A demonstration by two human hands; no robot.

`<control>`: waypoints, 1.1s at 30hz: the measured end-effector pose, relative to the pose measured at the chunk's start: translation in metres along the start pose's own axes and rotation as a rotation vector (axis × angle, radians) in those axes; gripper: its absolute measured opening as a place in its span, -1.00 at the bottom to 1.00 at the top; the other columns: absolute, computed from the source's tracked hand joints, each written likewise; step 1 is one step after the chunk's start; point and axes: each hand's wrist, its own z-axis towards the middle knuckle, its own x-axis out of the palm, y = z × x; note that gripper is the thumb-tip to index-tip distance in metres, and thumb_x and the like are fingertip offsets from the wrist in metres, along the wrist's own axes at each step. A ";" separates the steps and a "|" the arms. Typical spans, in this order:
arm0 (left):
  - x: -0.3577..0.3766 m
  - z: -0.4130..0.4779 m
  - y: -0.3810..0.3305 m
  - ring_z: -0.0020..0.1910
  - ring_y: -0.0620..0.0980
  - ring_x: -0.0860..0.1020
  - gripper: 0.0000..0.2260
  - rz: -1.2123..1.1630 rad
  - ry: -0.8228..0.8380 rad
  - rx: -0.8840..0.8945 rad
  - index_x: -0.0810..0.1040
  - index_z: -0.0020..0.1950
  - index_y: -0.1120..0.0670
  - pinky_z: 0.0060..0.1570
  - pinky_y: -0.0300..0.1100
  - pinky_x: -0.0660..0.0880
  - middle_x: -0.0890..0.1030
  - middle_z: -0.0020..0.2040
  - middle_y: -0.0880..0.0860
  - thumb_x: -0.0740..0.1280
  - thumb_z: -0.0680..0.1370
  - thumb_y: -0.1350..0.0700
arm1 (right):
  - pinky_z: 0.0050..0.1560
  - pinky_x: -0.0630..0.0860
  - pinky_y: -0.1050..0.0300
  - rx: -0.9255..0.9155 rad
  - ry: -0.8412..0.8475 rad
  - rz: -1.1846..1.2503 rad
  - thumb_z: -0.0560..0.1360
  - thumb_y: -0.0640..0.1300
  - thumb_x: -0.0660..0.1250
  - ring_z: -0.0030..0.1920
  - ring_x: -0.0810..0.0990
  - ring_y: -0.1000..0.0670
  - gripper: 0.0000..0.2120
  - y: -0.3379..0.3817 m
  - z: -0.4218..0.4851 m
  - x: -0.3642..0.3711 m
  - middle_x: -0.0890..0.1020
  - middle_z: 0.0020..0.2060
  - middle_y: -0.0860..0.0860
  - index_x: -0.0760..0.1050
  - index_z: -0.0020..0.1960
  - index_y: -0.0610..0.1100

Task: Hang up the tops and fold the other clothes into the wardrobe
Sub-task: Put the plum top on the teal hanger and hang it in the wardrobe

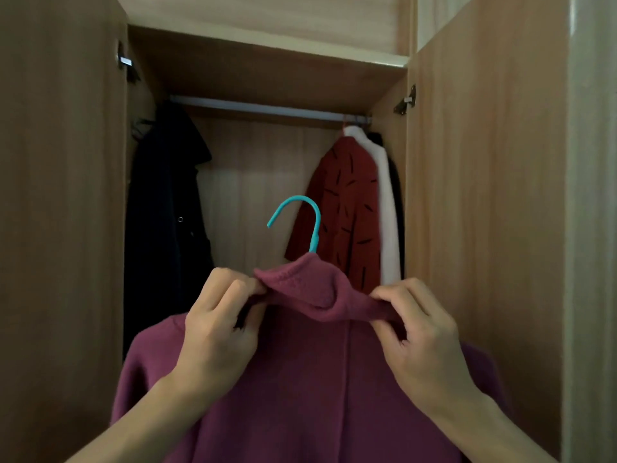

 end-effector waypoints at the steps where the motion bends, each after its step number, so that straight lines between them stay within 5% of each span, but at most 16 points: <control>1: 0.005 0.000 0.012 -0.15 -0.11 0.48 -0.77 0.001 -0.007 0.013 0.50 -0.03 0.06 -0.11 -0.33 0.45 0.45 -0.09 -0.09 0.41 0.44 0.33 | 0.00 0.46 0.33 -0.010 -0.006 -0.009 0.33 -0.43 0.51 -0.10 0.52 0.11 -0.69 -0.005 0.006 0.011 0.53 -0.10 0.06 0.60 0.02 -0.20; 15: 0.056 0.037 0.173 -0.13 0.01 0.51 -0.94 -0.026 -0.066 0.143 0.59 -0.05 0.24 -0.05 -0.20 0.48 0.51 -0.08 0.02 0.40 0.50 0.34 | 0.14 0.40 0.38 -0.165 -0.075 -0.128 0.45 -0.35 0.37 -0.02 0.56 0.08 -0.79 -0.038 0.080 0.130 0.57 -0.06 -0.02 0.62 0.07 -0.25; 21: 0.096 0.067 0.221 -0.11 0.00 0.48 -0.94 0.007 -0.056 0.194 0.60 -0.04 0.27 0.00 -0.30 0.43 0.53 -0.11 0.08 0.39 0.50 0.34 | 0.05 0.48 0.15 -0.208 -0.154 -0.211 0.43 -0.35 0.39 -0.05 0.55 -0.03 -0.80 -0.074 0.113 0.170 0.57 -0.07 -0.03 0.61 0.05 -0.24; 26: 0.137 0.082 0.252 -0.14 0.05 0.49 -0.92 0.062 -0.062 0.292 0.60 0.01 0.28 -0.06 -0.13 0.47 0.54 -0.11 0.11 0.36 0.53 0.33 | -0.02 0.53 -0.07 -0.239 -0.200 -0.218 0.44 -0.33 0.37 -0.06 0.57 -0.12 -0.79 -0.117 0.130 0.204 0.59 -0.06 -0.05 0.60 0.07 -0.23; 33: 0.179 0.129 0.288 -0.12 0.06 0.48 -0.86 0.139 -0.050 0.430 0.54 0.13 0.18 -0.06 -0.17 0.44 0.46 -0.05 0.07 0.33 0.58 0.29 | 0.04 0.48 0.09 -0.279 -0.255 -0.140 0.42 -0.41 0.41 -0.04 0.54 -0.07 -0.75 -0.175 0.176 0.234 0.58 -0.06 -0.07 0.59 0.08 -0.23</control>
